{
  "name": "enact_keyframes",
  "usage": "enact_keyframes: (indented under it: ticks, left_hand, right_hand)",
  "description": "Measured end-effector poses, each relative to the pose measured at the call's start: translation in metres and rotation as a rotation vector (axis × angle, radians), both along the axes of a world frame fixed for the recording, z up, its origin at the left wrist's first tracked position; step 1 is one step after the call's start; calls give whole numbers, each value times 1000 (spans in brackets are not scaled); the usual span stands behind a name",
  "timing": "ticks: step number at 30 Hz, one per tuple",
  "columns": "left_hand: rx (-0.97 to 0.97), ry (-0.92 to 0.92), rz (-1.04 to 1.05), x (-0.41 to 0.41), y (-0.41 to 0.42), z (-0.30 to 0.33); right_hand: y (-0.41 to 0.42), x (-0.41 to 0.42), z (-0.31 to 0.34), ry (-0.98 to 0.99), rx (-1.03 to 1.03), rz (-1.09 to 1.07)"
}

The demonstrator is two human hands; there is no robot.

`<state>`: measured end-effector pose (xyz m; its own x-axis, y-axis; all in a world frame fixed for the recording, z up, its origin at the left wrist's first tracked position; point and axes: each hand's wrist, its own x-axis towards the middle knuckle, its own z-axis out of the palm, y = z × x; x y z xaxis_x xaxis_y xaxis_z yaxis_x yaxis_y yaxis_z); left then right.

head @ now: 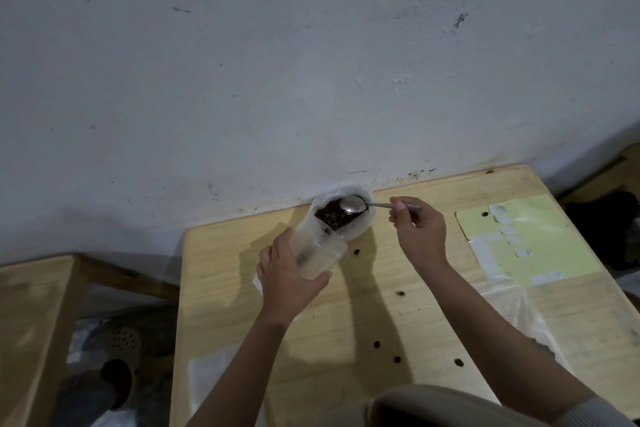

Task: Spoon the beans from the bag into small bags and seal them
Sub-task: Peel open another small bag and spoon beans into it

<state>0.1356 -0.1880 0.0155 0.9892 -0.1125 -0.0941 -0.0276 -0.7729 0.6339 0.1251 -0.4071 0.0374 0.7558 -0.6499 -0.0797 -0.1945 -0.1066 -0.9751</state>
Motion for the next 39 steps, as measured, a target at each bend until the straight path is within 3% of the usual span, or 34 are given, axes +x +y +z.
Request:
enact_keyframes:
  ticks: [5,15,20,32,39]
  left_hand:
    - [-49,49,-55,1,2,-5]
    - [-178,191,-90,9,-4,-17]
    - [-156,167,-77,9,-3,-12]
    - [-9,72,-3,11,6,-10]
    - [0,57,13,14,-1,-6]
  right_hand:
    - [11,7,-21,137,-89,3]
    - [24,19,-37,279,448,-151]
    - [19,21,-30,246,535,-231]
    - [0,3,9,116,555,-146]
    - [3,-11,20,-30,316,65]
